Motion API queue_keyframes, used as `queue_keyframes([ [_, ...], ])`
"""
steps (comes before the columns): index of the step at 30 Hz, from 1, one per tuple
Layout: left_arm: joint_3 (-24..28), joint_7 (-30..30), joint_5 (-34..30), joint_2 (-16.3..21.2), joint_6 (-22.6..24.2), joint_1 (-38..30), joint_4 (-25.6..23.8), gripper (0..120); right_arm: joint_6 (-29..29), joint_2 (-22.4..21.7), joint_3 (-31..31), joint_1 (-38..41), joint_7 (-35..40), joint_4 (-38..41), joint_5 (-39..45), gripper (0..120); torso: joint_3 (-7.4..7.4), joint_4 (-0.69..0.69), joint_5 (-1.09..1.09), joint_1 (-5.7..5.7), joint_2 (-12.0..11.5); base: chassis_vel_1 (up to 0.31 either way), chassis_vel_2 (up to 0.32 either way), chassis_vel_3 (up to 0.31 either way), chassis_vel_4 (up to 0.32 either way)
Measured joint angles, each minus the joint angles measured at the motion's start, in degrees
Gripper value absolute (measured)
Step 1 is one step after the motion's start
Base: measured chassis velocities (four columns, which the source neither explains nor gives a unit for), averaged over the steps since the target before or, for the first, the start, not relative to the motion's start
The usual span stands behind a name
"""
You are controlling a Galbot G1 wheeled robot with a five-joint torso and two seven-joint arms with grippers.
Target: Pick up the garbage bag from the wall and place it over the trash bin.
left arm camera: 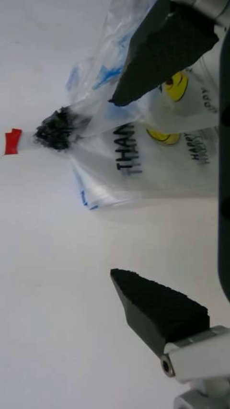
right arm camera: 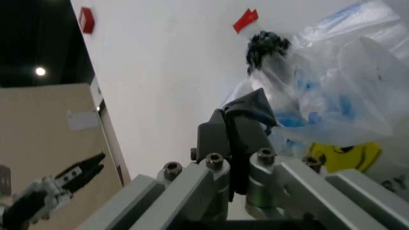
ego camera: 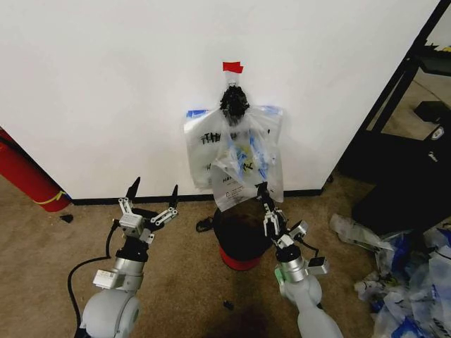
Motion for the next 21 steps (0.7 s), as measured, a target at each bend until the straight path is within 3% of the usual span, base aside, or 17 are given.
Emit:
queue_keyframes([
  [7, 2.83, 0.09, -1.30, 4.62, 1.65, -2.08, -0.22, 100, 0.87, -0.89, 1.05, 0.12, -1.52, -2.08, -3.09, 25, 0.00, 0.01, 0.00, 0.00, -0.01, 0.000, 0.000, 0.000, 0.000],
  [13, 7.58, 0.32, -2.09, 16.43, 4.25, -10.85, 1.58, 100, 3.93, -0.61, 2.63, 0.37, -3.16, -5.80, -10.06, 50, 0.00, 0.00, 0.01, 0.00, -0.01, 0.000, 0.000, 0.000, 0.000],
  [14, 7.58, 0.32, -2.09, 16.43, 4.25, -10.85, 1.58, 100, 3.93, -0.61, 2.63, 0.37, -3.16, -5.80, -10.06, 50, 0.00, 0.00, 0.01, 0.00, -0.01, 0.000, 0.000, 0.000, 0.000],
  [18, 12.28, 0.00, -2.09, 21.66, 5.55, -18.16, 3.89, 100, 7.50, -0.69, 4.38, -0.31, -3.46, -7.43, -15.39, 69, 0.00, 0.00, 0.01, 0.00, -0.01, 0.000, 0.000, 0.000, 0.000],
  [21, 15.17, -0.41, -2.04, 22.81, 6.42, -21.50, 4.81, 100, 9.10, -0.65, 5.45, -0.86, -2.41, -7.44, -19.23, 75, 0.00, 0.00, 0.01, 0.00, -0.01, 0.000, 0.000, 0.000, 0.000],
])
